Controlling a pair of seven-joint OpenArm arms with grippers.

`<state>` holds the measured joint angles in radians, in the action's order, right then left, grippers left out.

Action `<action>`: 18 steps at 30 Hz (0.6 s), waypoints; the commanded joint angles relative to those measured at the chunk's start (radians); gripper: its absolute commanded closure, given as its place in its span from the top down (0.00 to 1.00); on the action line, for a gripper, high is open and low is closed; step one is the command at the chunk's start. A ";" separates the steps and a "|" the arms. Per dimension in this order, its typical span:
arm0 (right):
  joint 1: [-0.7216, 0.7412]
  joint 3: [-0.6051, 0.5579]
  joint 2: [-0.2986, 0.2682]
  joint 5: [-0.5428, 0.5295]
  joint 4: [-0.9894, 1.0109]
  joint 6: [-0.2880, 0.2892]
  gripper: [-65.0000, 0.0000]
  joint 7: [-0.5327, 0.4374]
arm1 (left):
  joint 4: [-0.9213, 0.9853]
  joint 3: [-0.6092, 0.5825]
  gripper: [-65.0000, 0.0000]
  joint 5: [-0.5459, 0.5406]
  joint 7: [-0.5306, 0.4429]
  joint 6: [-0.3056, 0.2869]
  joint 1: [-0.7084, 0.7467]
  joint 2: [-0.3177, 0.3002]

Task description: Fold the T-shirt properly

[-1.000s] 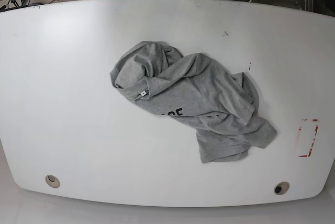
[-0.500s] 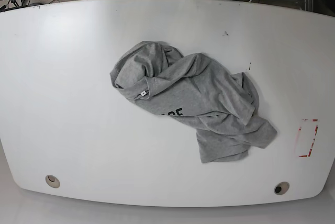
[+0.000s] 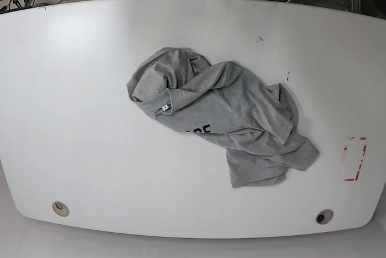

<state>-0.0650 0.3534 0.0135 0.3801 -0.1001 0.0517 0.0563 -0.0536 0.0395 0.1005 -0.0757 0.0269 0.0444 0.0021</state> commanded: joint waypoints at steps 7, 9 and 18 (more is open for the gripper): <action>-0.002 0.001 -0.001 -0.004 0.007 -0.002 0.13 0.007 | 0.003 0.002 0.49 0.001 -0.002 0.002 0.001 -0.001; -0.001 0.002 -0.001 -0.003 0.009 -0.001 0.13 0.006 | 0.004 0.001 0.49 0.001 -0.002 0.002 0.001 -0.002; -0.006 -0.002 0.000 0.001 0.012 0.002 0.12 -0.001 | 0.005 -0.001 0.50 0.002 -0.004 0.004 0.001 0.000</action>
<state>-0.0654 0.3519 0.0135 0.3805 -0.0895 0.0521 0.0563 -0.0494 0.0395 0.1005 -0.0761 0.0273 0.0441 0.0025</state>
